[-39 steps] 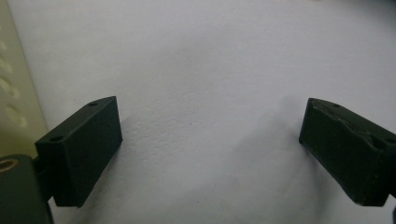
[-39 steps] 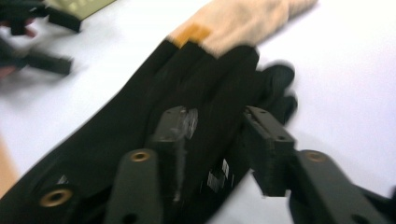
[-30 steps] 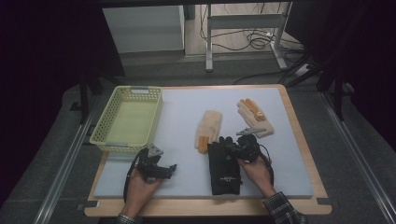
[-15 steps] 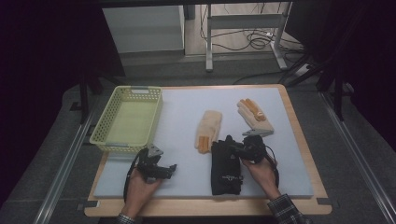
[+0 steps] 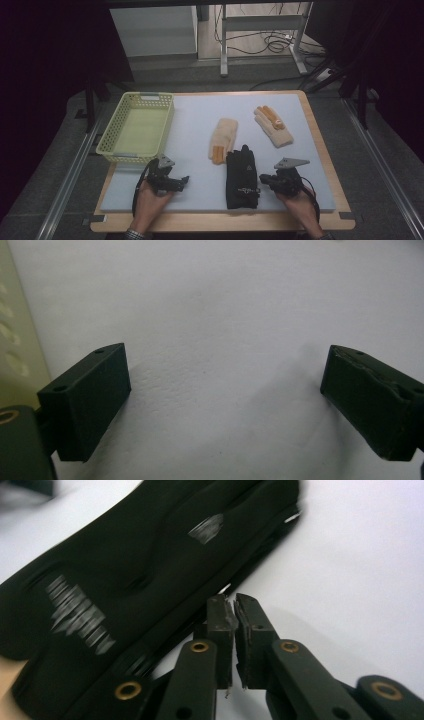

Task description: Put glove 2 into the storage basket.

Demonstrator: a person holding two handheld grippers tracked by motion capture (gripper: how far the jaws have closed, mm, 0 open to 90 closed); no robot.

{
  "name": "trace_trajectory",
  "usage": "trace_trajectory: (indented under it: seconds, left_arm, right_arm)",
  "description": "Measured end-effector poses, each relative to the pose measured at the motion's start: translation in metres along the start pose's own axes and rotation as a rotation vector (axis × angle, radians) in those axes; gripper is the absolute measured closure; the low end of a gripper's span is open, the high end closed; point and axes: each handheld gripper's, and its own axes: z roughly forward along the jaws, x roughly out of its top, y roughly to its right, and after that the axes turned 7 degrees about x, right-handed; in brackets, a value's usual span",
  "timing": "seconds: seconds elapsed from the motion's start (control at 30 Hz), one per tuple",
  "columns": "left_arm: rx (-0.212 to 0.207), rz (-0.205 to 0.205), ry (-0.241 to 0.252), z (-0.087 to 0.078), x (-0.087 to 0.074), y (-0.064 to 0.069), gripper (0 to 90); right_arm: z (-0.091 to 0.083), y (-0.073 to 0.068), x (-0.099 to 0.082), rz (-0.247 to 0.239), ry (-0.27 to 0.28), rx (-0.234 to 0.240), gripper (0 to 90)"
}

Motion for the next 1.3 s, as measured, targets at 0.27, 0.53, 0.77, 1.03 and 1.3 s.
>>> trace_trajectory:
  seconds: [0.27,0.53,0.77,1.03,1.3]
  left_arm:
    - [-0.009,0.006,-0.005,-0.001,0.000,-0.001,5.5]
    - [-0.018,0.033,-0.014,-0.004,-0.003,-0.005,3.0]
    - [-0.026,0.034,-0.014,-0.004,-0.004,-0.006,3.7]
    - [-0.028,0.035,-0.011,-0.004,-0.005,-0.006,3.5]
    - [-0.031,0.031,-0.014,-0.004,-0.005,-0.006,3.1]
  right_arm:
    - [0.015,-0.023,-0.006,-0.048,-0.009,0.067,86.1]
    - [0.040,-0.043,0.009,-0.094,-0.024,0.107,85.2]
    - [0.058,-0.058,0.019,-0.133,-0.029,0.134,81.3]
    - [0.025,-0.034,0.021,-0.125,-0.005,0.021,68.0]
    - [-0.001,0.019,0.012,-0.048,0.018,-0.128,53.0]
